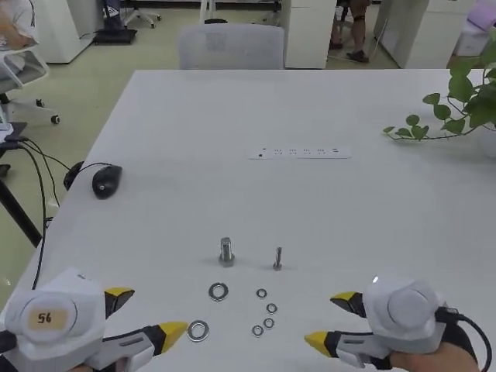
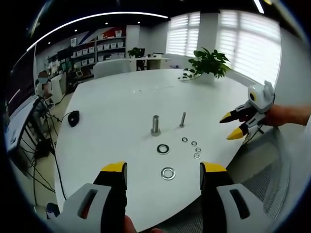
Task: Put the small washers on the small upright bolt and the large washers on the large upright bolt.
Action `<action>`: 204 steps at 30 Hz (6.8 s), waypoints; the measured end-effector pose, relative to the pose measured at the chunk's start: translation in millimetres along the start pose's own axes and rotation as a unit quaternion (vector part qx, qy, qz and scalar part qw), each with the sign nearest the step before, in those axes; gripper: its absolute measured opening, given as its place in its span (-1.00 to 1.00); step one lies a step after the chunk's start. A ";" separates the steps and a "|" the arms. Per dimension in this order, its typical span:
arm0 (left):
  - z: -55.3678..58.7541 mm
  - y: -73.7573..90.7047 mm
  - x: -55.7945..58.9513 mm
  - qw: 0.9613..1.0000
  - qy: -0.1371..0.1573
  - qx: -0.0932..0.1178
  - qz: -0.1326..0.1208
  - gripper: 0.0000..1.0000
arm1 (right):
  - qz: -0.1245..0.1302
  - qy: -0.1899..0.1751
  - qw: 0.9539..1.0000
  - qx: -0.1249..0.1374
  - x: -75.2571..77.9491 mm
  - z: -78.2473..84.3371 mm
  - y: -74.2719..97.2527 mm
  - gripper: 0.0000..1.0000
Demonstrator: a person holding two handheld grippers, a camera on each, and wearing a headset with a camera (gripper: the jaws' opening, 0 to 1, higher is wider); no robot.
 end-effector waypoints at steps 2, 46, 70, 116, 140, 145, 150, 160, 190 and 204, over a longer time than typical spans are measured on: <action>-0.3 0.2 0.8 1.000 -0.003 -0.001 0.002 0.20 | -0.006 0.013 1.000 -0.013 4.7 -7.0 -8.1 -0.15; 0.9 3.0 2.0 1.000 0.001 -0.008 -0.007 0.19 | -0.094 0.197 0.955 -0.201 5.5 -47.6 -129.7 -0.66; 0.7 4.1 4.7 1.000 -0.002 -0.005 -0.013 0.17 | -0.091 0.200 0.948 -0.233 7.1 -50.9 -131.1 -0.73; -6.0 0.0 1.8 1.000 -0.009 0.003 -0.006 0.17 | -0.050 0.179 0.967 -0.173 52.5 -123.2 -69.5 -0.73; -3.3 0.7 -2.4 1.000 -0.001 0.001 -0.011 0.17 | -0.061 0.214 0.951 -0.213 51.6 -116.4 -89.9 -0.72; -2.8 0.3 -4.3 1.000 -0.002 0.000 -0.012 0.17 | -0.061 0.217 0.950 -0.216 51.9 -115.0 -92.1 -0.72; -1.0 1.6 -6.0 1.000 0.000 -0.001 -0.013 0.17 | -0.061 0.214 0.950 -0.219 52.9 -112.7 -94.5 -0.72; 1.6 2.0 -5.9 1.000 0.003 -0.003 -0.013 0.17 | -0.062 0.212 0.949 -0.226 54.2 -105.8 -102.4 -0.72; 6.0 5.0 -6.9 1.000 0.007 -0.007 -0.017 0.17 | -0.056 0.194 0.947 -0.248 62.4 -82.7 -128.1 -0.61; 2.0 0.6 -4.2 1.000 -0.003 -0.003 -0.007 0.17 | -0.032 0.160 0.959 -0.230 80.5 -59.7 -83.0 -0.50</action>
Point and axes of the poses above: the centre of the closed fingertips' face, and the gripper's own axes: y roughly backward along the fingers, x roughly to its right, z roughly out of its underside, the point moved 7 cm from there along y, roughly backward along the fingers, and after that the axes turned 15 degrees about -y, right-handed, at the moved point
